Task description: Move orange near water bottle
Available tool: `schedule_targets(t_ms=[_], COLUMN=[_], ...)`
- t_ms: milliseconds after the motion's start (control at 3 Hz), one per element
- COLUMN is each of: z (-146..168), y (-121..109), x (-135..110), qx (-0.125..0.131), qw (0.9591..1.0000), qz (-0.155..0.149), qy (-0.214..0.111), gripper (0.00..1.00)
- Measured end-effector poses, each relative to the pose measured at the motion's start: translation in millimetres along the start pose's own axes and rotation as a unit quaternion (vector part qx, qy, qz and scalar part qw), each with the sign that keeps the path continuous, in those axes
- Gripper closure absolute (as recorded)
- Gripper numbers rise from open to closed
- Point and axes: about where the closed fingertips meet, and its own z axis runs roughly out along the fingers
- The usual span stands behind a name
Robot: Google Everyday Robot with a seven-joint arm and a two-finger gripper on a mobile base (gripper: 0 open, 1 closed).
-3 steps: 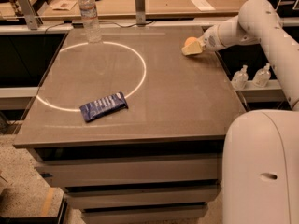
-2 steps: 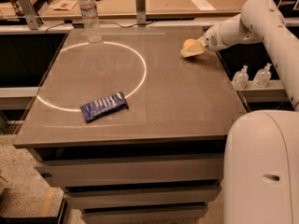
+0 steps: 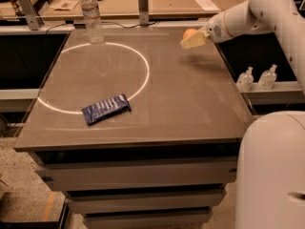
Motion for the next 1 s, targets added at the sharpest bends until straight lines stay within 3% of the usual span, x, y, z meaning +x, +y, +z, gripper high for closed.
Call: schedule_targets(t_ms=[667, 1000], z=[18, 38], y=[47, 79], x=[-55, -80], qx=[-0.011, -0.032], qw=[0.9991, 0.9976], qz=[0.039, 0.059], qy=[-0.012, -0.019], gripper=[1.0, 1.0])
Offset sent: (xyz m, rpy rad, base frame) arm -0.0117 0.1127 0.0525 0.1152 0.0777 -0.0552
